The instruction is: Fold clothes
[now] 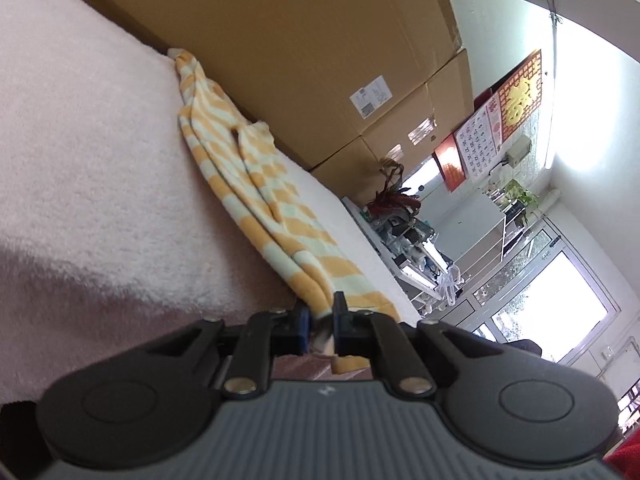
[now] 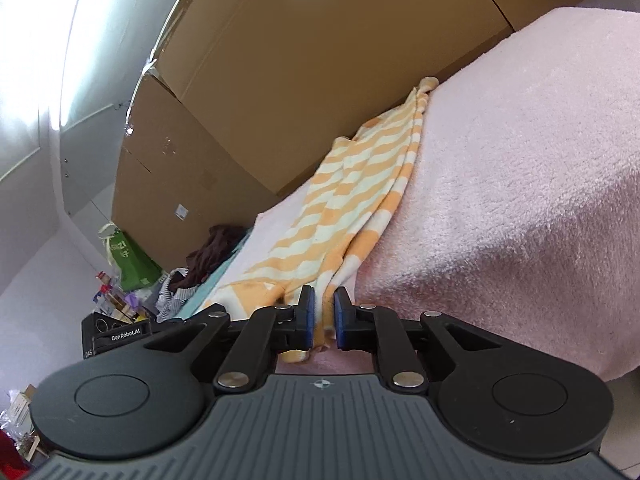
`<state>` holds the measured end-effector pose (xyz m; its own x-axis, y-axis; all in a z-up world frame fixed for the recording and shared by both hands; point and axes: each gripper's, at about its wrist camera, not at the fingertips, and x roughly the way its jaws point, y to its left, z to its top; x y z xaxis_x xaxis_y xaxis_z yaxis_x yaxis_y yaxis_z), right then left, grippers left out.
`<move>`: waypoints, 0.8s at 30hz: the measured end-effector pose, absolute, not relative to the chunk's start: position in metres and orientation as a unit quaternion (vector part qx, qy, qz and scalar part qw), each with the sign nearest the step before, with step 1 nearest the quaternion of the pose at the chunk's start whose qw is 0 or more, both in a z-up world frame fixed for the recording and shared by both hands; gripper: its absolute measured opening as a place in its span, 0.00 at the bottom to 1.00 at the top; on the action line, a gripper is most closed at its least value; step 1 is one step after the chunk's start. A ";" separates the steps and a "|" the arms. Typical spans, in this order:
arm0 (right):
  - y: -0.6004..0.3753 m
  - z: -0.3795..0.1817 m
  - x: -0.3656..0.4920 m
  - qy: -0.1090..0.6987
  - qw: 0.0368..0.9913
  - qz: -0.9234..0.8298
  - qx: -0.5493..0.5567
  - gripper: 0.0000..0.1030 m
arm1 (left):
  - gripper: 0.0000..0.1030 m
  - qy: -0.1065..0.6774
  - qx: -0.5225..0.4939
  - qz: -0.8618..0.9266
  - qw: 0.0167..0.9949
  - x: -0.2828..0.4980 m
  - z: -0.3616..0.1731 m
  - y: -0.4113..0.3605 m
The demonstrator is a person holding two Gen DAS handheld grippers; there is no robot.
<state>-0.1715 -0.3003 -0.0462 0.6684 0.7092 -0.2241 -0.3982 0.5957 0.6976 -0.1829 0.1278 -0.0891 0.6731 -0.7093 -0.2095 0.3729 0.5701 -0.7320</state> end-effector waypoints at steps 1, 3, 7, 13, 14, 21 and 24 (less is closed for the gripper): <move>-0.303 -0.043 -0.174 0.244 0.856 0.327 0.319 0.11 | 0.04 0.248 -0.339 -0.318 0.850 -0.187 -0.087 0.130; -0.308 -0.042 -0.177 0.234 0.843 0.347 0.337 0.11 | 0.04 0.244 -0.340 -0.319 0.850 -0.193 -0.087 0.133; -0.303 -0.052 -0.176 0.266 0.851 0.325 0.317 0.11 | 0.04 0.281 -0.352 -0.294 0.843 -0.189 -0.109 0.138; -0.301 -0.053 -0.182 0.267 0.859 0.310 0.309 0.11 | 0.07 0.287 -0.337 -0.294 0.847 -0.189 -0.113 0.137; -0.300 -0.053 -0.180 0.272 0.865 0.298 0.297 0.12 | 0.10 0.286 -0.339 -0.293 0.847 -0.187 -0.115 0.137; -0.288 -0.057 -0.178 0.258 0.890 0.294 0.235 0.29 | 0.55 0.275 -0.330 -0.314 0.847 -0.177 -0.126 0.139; -0.287 -0.061 -0.171 0.260 0.898 0.288 0.207 0.36 | 0.55 0.275 -0.336 -0.323 0.841 -0.167 -0.133 0.141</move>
